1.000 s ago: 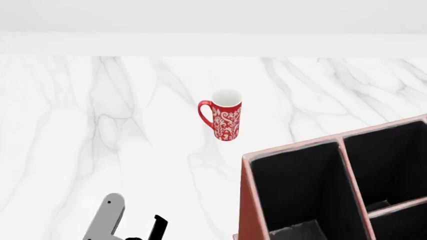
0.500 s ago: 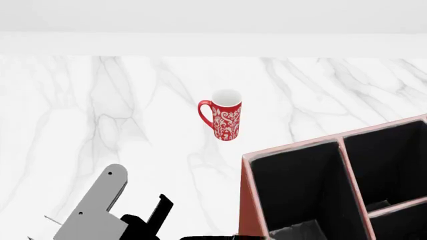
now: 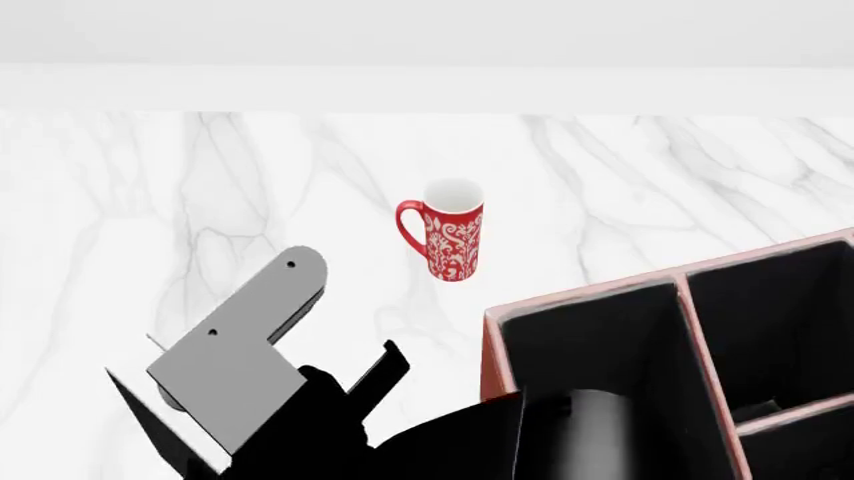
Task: Pick up the book and place it in the left compartment of the caddy.
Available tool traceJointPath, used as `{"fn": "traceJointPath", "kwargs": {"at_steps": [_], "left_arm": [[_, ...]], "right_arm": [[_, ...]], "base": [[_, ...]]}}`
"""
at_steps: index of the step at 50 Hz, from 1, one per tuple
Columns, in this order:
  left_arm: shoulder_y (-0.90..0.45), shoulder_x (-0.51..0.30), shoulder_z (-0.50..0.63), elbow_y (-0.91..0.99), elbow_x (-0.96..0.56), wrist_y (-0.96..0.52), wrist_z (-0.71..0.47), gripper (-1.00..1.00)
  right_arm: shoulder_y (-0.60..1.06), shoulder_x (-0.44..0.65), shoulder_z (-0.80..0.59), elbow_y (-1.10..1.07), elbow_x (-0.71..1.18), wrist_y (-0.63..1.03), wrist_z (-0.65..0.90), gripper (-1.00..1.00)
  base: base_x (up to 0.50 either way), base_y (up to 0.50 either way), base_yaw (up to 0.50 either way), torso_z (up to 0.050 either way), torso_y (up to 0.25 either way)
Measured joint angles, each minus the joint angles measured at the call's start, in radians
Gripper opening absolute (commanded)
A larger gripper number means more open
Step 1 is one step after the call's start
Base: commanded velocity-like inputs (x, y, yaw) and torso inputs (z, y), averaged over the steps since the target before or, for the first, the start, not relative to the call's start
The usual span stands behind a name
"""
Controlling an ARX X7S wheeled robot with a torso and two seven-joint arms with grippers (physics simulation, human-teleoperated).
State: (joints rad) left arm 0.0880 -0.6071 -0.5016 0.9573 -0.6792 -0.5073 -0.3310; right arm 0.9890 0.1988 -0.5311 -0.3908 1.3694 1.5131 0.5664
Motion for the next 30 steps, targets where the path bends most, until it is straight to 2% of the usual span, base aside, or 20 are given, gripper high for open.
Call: {"fn": "traceJointPath", "kwargs": {"at_steps": [9,17,30], "left_arm": [[0.001,-0.003,0.003,-0.002,0.001,0.003,-0.003,1.0],[0.004,-0.003,0.008,-0.005,0.004,0.009,-0.004,1.0],[0.007,-0.005,0.02,-0.008,0.007,0.015,-0.006,1.0]], "right_arm": [[0.038,0.02,0.03,0.02,0.197,-0.007,0.178,-1.0],[0.073,0.055,0.049,0.007,0.335,-0.032,0.272,-1.0],[0.173,0.139,0.04,-0.004,0.576,-0.134,0.478,-1.0]], "base": [[0.0,0.0,0.0,0.0,0.001],[0.0,0.0,0.0,0.0,0.001],[0.0,0.0,0.0,0.0,0.001]]}}
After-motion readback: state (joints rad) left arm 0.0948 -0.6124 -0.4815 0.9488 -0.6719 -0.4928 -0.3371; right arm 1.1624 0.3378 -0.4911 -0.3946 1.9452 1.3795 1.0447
